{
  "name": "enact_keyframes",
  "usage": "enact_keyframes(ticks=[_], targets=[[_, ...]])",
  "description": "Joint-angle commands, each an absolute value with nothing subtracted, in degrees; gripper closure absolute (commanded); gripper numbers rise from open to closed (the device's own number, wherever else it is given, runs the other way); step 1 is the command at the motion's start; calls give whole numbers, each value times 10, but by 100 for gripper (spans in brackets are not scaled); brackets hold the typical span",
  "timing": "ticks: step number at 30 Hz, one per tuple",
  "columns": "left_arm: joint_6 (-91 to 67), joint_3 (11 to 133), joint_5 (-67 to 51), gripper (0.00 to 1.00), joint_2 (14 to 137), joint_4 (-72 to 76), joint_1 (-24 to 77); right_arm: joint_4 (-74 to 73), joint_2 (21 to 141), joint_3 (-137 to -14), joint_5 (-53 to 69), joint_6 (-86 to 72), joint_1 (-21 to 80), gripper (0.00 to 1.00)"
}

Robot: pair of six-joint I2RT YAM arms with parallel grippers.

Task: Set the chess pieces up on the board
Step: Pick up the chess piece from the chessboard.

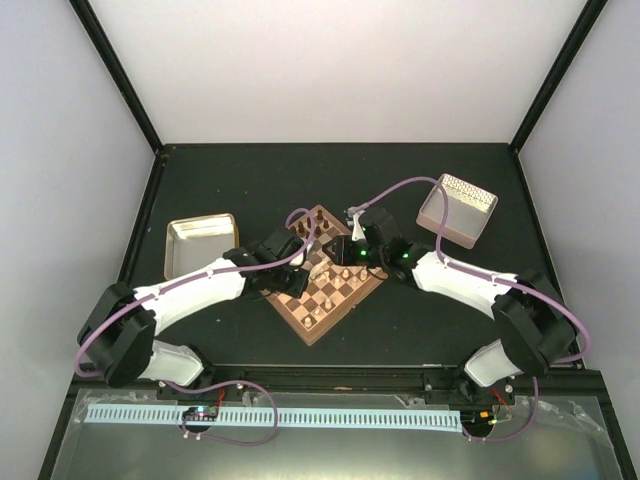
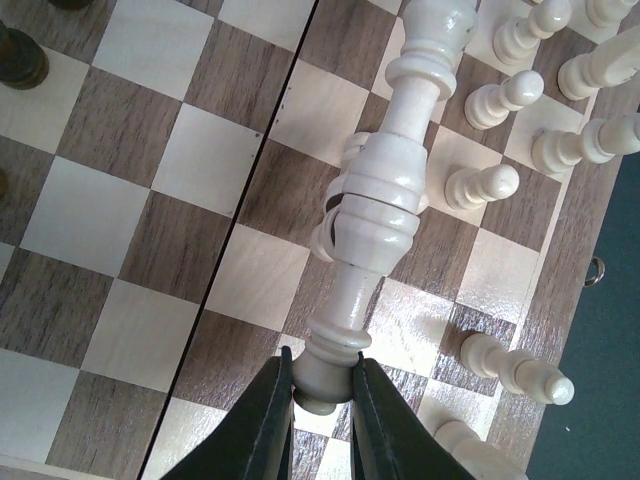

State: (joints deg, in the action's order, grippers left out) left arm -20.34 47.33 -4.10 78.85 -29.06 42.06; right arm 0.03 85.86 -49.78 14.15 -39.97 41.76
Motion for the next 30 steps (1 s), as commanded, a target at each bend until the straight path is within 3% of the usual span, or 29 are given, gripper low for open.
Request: enact_keyframes(ticks=[1,5,11,18,24,30], targets=[[-207,479,-47,98,778,-283,419,9,864,-489,176,-396,417,66],[-208,475,-50,98,766,-276,419,-7,883,-498,175,-396,417,61],[-206,462,-57,98,747,-260,419,-35,902,-521,152,-415,416,45],[-207,455,-59,98,744,-254,419,-5,916,-516,189,-452,400,43],[-206,456,-61,98,739,-252,419,26,926,-512,222,-468,396,50],[-204,455,-64,98,737,-251,419,65,928,-495,242,-482,391,69]])
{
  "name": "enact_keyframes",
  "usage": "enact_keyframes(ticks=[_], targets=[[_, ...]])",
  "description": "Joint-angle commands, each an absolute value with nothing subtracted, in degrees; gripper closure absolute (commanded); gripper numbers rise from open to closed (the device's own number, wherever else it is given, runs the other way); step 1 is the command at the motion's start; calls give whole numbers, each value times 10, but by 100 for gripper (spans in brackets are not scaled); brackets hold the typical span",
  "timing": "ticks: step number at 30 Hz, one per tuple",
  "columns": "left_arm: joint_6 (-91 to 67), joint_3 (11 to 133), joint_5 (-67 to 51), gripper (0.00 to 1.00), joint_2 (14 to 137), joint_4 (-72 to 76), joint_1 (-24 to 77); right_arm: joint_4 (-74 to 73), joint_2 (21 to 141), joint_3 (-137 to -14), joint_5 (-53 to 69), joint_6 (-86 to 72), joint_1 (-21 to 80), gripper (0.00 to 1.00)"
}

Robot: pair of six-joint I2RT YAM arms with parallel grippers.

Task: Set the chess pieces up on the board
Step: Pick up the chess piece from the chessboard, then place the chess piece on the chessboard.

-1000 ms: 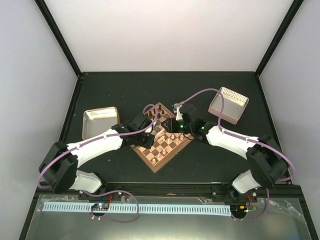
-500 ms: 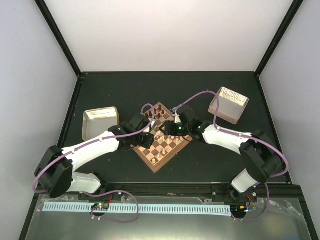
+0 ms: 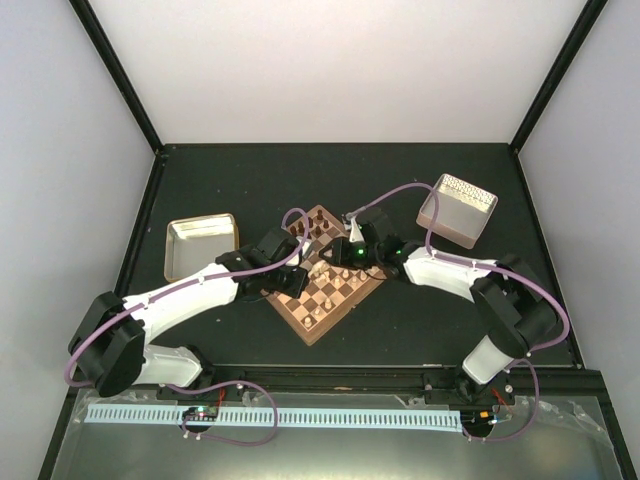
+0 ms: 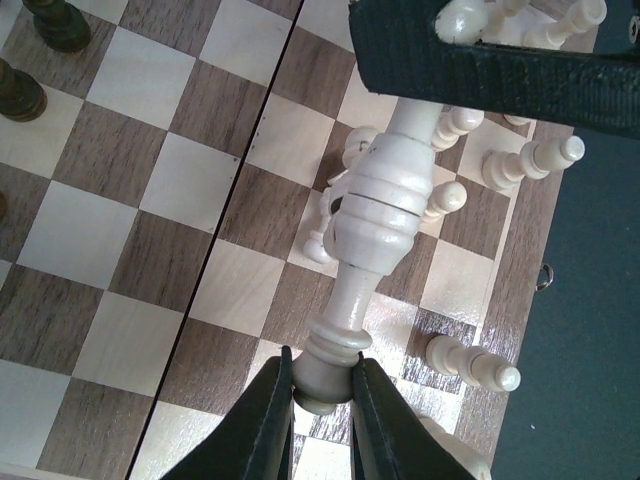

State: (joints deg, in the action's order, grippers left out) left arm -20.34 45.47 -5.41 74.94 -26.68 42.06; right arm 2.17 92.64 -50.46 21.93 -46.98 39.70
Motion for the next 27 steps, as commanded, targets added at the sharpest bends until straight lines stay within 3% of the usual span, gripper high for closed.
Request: enact_keyframes(ticks=[1,5,9,18,27], targets=[[-204,455,-63,98,739,-253,419,70,926,-493,241,-480,391,73],[-207,457,-57,98,745,-262,419,82,924,-481,221,-458,390,88],[-211,467,-44,98,762,-287,419,81,910,-463,156,-419,391,93],[-217,486,-25,99,815,-309,419,69,844,-443,28,-316,407,93],[-220,498,-14,99,836,-317,419,84,871,-453,7,-279,421,93]])
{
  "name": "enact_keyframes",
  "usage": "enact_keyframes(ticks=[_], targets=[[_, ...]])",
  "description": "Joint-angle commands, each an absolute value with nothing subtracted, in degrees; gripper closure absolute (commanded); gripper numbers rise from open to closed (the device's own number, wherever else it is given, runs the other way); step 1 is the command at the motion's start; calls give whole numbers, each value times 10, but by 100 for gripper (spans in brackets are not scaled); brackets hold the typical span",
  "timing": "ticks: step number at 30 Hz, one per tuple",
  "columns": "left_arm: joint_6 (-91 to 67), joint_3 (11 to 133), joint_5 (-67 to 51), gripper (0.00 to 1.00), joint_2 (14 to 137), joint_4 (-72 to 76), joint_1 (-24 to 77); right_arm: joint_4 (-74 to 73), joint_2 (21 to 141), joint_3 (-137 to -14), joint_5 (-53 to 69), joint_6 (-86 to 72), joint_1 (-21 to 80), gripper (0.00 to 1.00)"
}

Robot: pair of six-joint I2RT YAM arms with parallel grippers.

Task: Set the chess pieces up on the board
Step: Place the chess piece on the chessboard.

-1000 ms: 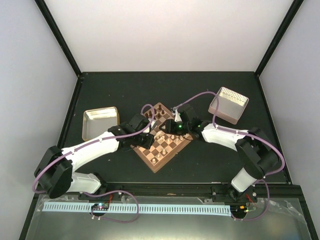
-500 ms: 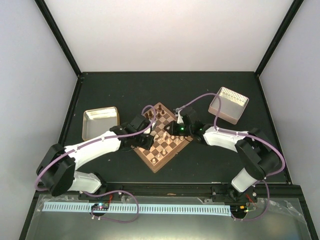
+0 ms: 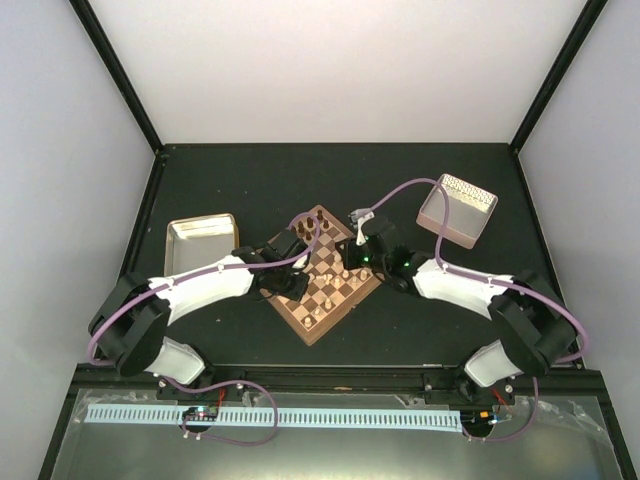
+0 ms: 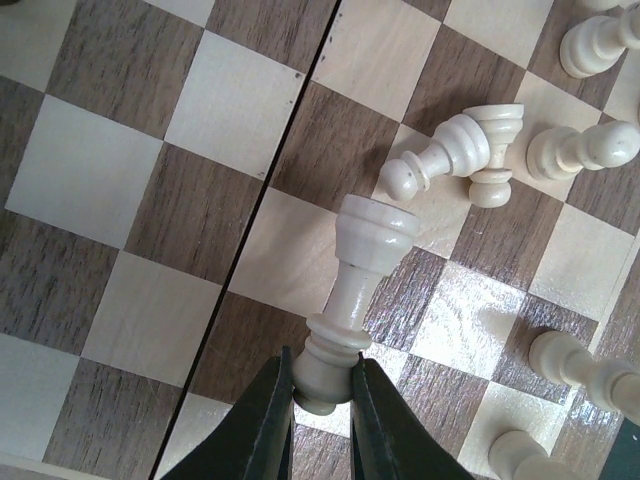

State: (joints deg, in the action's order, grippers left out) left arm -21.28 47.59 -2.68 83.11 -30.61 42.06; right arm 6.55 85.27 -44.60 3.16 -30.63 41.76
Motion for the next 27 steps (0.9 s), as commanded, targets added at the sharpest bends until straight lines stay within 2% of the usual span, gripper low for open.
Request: enact_keyframes(ticks=[1,6,14,27], targets=[[-221,498,-13,98,835,-318,419,86,877,-455,13,-279,422,92],[-221,491,-10,98,825,-316,419,77,899,-471,18,-283,422,87],[-221,487,-12,99,817,-311,418,48,916,-488,5,-296,422,66],[-221,485,-12,98,803,-308,418,28,915,-511,28,-295,422,64]])
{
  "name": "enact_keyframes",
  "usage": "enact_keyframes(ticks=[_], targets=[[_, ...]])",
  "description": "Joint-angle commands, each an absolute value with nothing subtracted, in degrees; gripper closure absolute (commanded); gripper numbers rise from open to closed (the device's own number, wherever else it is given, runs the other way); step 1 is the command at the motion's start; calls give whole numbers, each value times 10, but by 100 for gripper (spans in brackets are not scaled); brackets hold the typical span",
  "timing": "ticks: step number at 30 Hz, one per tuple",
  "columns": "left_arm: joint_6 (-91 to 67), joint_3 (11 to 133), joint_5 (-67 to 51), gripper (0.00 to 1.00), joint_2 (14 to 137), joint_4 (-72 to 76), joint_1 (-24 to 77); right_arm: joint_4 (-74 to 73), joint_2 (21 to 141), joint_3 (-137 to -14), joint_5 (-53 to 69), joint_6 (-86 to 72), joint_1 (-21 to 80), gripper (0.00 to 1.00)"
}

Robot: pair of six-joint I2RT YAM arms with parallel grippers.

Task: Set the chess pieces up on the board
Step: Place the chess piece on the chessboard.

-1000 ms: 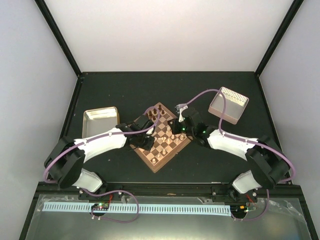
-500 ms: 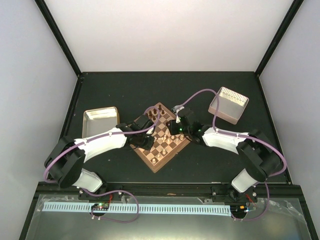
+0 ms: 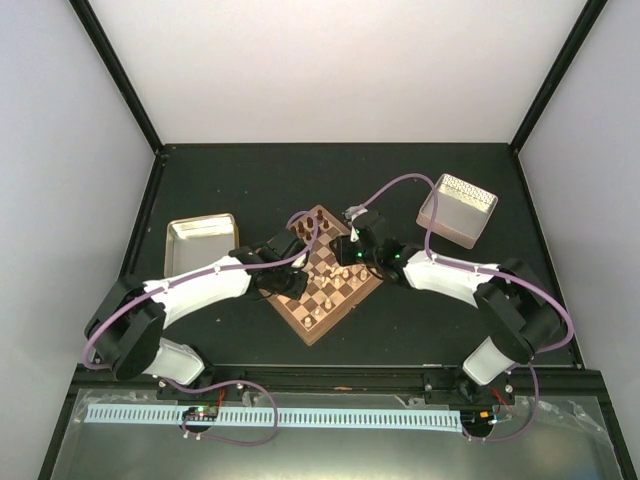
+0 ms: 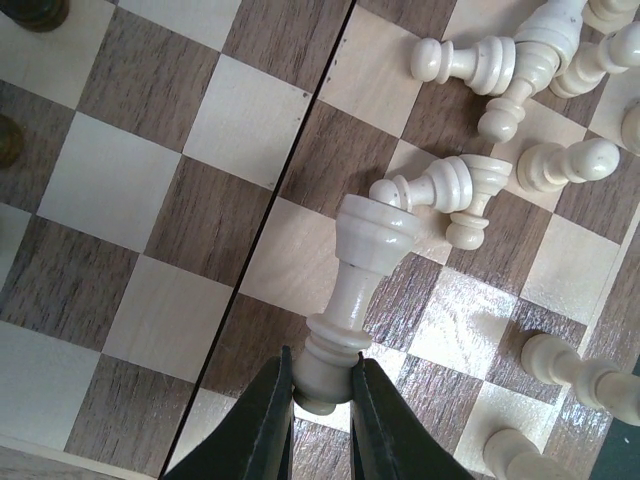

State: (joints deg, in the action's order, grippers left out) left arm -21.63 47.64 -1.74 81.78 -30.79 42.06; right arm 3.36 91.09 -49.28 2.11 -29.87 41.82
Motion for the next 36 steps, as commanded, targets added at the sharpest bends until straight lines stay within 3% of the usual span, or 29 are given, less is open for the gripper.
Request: enact_keyframes(ticks=[1,7,15,21,36], targets=[[-221,486,-12,99,802,-308,418,27,914,-511,32,-295,422,64],[-214,486,-14,98,783,-303,418,17,881,-506,82,-288,421,63],[-195,461,-62,98,703,-246,419,48,837,-479,277,-317,421,44],[-191,445,-87,98,657,-216,418,87,829,-461,359,-357,421,41],[-192,418,-121,96,584,-176,419,184,823,-439,363,-488,421,84]])
